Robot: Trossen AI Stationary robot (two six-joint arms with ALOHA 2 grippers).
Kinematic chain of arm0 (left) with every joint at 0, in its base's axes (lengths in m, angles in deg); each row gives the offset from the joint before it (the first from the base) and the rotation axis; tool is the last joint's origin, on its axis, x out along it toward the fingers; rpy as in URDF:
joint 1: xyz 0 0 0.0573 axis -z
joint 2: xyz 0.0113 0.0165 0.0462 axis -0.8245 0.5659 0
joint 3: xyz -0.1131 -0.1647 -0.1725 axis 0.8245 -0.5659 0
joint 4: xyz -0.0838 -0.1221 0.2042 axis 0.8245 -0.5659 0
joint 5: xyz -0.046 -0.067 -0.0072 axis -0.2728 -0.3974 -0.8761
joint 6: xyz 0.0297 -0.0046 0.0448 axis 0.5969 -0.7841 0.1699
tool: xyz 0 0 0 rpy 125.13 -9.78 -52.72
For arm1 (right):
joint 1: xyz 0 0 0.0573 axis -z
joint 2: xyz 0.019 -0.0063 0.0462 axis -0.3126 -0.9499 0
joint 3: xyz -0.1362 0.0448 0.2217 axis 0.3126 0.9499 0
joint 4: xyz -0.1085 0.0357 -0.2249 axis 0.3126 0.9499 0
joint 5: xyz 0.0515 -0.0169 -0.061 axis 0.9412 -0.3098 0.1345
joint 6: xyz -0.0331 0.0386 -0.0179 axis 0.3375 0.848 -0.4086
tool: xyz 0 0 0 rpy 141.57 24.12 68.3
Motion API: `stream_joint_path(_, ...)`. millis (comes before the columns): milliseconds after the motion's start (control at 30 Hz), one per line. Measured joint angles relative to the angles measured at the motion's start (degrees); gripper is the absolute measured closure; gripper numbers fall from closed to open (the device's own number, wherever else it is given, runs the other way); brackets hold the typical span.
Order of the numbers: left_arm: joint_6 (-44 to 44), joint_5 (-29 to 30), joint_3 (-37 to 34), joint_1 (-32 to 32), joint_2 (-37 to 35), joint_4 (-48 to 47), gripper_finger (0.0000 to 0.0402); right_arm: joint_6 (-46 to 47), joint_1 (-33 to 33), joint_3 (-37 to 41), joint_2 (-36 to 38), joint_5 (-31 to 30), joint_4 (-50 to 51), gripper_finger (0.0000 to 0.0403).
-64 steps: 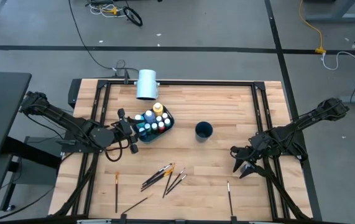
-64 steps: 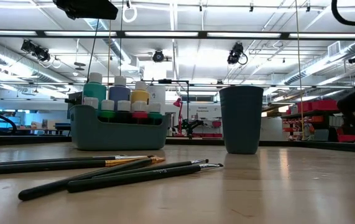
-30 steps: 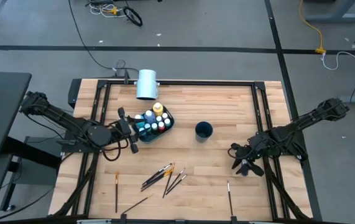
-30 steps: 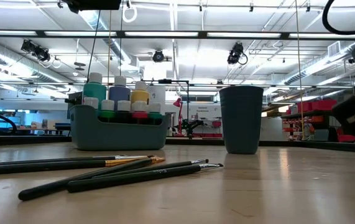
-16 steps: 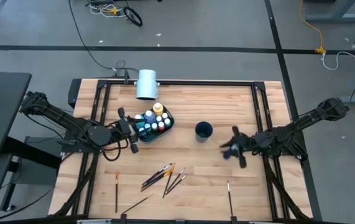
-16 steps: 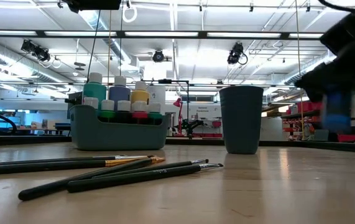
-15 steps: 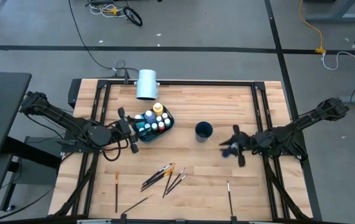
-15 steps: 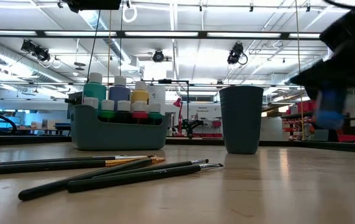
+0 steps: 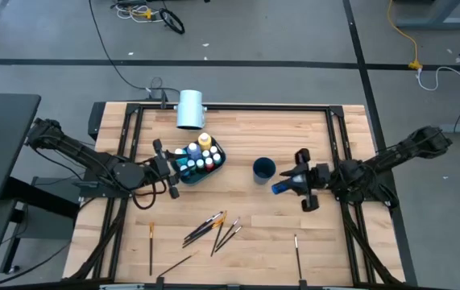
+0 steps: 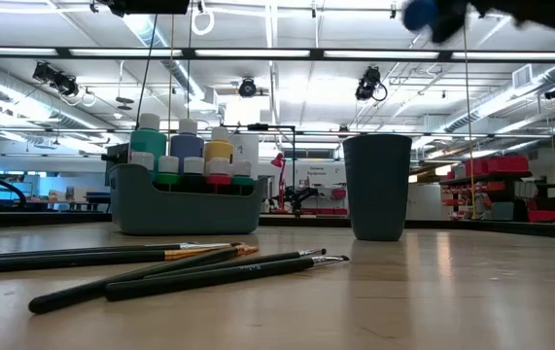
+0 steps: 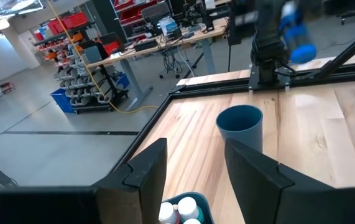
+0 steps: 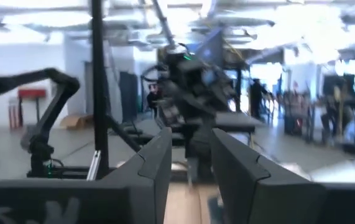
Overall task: Pick & Place Paint Supplies
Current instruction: Put the purple paint bottle into the blue bin
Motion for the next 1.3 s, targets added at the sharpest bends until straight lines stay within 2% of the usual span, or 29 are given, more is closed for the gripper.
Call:
stream_joint_path(100,0.02,0.00,0.00,0.00,0.00,0.00,0.0231,-4.98,0.68,-11.39,-8.17,1.71,7.14,0.0296)
stream_joint_path(267,0.62,0.37,0.42,0.00,0.00,-0.04,0.0231,-6.04,3.77,-29.94,-23.24,-3.80,20.99,0.0296)
stream_joint_path(400,3.26,0.53,1.94,0.00,-0.02,0.10,0.0231,-2.57,7.15,-41.19,-35.00,-4.08,25.26,0.0296)
stream_joint_path(467,3.96,0.96,3.00,0.01,-0.02,0.06,0.0231,-1.79,8.77,-46.31,-40.57,-1.76,25.46,0.0296)
stream_joint_path(567,3.71,4.72,5.01,0.20,-0.04,0.06,0.0231,-1.79,10.54,-53.95,-48.32,2.21,28.31,0.0296)
stream_joint_path(733,10.81,12.72,6.49,0.55,-0.09,-0.09,0.0231,-4.69,12.22,-65.39,-59.32,2.65,35.91,0.0296)
stream_joint_path(833,11.91,15.64,6.49,0.55,-0.07,-0.94,0.0231,-5.48,13.35,-69.87,-64.54,2.63,36.31,0.0296)
stream_joint_path(967,9.27,15.53,6.51,0.53,-0.07,-3.81,0.0231,-7.68,15.11,-73.06,-68.97,2.52,36.19,0.0296)
stream_joint_path(1200,6.37,15.19,6.51,0.55,-0.07,-8.83,0.0231,-6.37,18.41,-73.27,-72.99,2.69,36.96,0.0296)
stream_joint_path(1300,6.43,15.21,6.51,0.55,-0.07,-9.25,0.0231,-6.47,19.35,-73.27,-74.22,4.62,35.70,0.0297)
